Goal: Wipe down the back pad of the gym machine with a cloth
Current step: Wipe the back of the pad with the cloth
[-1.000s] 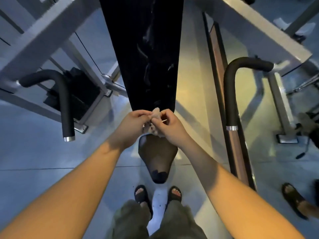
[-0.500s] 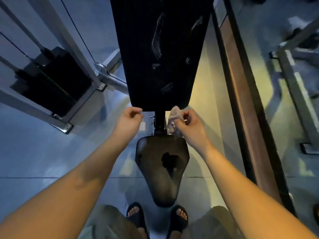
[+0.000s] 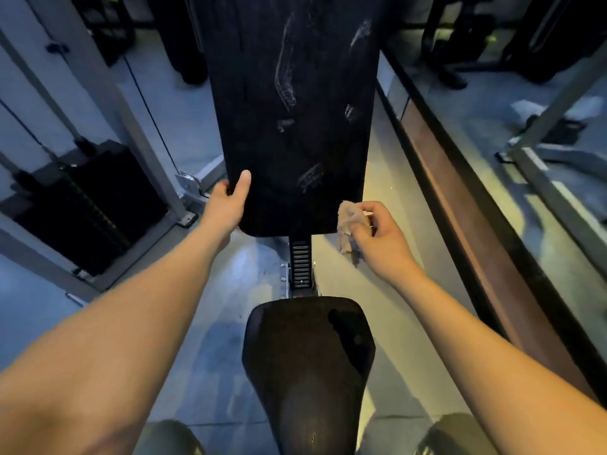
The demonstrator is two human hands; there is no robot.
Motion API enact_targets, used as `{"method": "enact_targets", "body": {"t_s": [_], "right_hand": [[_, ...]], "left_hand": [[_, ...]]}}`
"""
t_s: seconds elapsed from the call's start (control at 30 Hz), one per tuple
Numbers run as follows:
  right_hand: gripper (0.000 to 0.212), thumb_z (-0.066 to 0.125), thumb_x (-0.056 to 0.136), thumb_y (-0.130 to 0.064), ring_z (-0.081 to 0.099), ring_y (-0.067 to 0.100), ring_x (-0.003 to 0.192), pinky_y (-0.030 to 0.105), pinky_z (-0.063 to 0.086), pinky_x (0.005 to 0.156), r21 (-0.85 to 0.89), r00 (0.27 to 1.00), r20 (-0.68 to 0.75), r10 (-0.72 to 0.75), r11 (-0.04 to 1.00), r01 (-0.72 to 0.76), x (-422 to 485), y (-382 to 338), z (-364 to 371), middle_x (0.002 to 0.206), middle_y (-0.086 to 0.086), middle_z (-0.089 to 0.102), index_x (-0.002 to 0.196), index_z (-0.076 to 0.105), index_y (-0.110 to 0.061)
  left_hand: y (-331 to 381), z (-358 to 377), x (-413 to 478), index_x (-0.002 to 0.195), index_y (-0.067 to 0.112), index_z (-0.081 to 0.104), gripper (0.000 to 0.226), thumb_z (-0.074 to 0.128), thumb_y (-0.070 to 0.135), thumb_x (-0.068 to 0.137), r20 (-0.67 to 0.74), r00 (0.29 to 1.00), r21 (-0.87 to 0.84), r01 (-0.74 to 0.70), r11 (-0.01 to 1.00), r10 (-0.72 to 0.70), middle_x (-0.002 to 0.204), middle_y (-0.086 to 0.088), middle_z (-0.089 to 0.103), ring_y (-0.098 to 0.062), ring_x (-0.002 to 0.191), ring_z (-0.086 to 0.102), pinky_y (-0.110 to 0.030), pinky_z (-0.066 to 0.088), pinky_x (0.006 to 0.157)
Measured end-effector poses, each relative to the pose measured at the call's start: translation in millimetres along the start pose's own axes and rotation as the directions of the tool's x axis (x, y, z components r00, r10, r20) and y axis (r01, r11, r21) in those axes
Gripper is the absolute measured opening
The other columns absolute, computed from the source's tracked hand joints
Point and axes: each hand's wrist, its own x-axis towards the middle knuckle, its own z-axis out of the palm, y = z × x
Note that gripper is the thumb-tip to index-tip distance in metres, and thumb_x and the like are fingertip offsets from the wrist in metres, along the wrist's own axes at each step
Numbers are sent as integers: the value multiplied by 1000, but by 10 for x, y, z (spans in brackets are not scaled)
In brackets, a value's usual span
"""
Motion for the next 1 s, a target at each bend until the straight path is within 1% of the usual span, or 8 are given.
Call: {"method": "enact_targets", "body": {"t_s": [0.07,0.13,0.3,0.4,0.6,0.8,0.87,1.0], "right_hand": [[15,56,106,-34,63,10,70,24,52,55,-11,999,-5,-49,999,49,25,67,36,94,-4,66,119,55,-29],[15,55,106,-35,64,6,77,18,53,56,-30,995,-2,-96,995,95,24,137,89,98,-8,64,120,54,-29],[13,53,107,-27,64,10,81,16,53,52,-36,991,-22,-129,991,128,-90,323,249,98,-10,62,120,54,-25],[10,52,107,-22,64,4,71,14,51,49,-5,987,-66,-149,989,149,-172,384,281,90,-9,62,116,55,-23],[10,51,107,-19,58,-15,62,8,44,47,1,987,-82,-140,990,140,-208,531,309,88,-8,59,116,54,-18],[7,54,106,-30,64,-2,72,20,53,55,-69,969,-123,-214,976,207,-54,531,339,86,-6,65,108,57,-24],[8,55,105,-34,65,10,81,28,54,61,-173,938,-180,-297,948,267,121,512,359,91,-4,66,104,58,-27],[11,54,100,-13,57,20,91,25,41,66,-482,832,-284,-477,821,306,521,504,469,104,3,61,108,62,-17]], "left_hand": [[-92,-20,118,133,18,52,102,62,91,62,14,999,2,-35,999,35,129,6,64,-14,116,65,-40,52,102],[-130,10,79,132,20,46,84,63,79,75,37,998,-42,-47,998,49,131,5,61,-12,115,63,-39,52,104],[-296,88,49,141,31,27,57,60,49,98,69,998,-142,0,990,10,129,8,57,-12,106,64,-43,60,80],[-358,116,117,133,33,26,49,59,46,99,44,998,-134,-48,990,55,129,5,58,-19,113,64,-50,56,95],[-455,118,182,133,31,25,46,56,41,102,66,993,-123,-88,989,97,120,8,58,-22,114,65,-57,56,92],[-541,138,249,142,29,20,56,55,45,101,31,991,-55,-126,990,128,115,14,54,-20,113,62,-51,53,101],[-572,148,289,144,28,21,59,54,48,99,-3,988,-13,-152,988,152,117,11,56,-20,115,62,-49,51,104],[-634,206,333,144,28,23,56,51,49,100,-79,979,51,-187,981,190,129,1,55,-19,116,59,-43,49,106]]}}
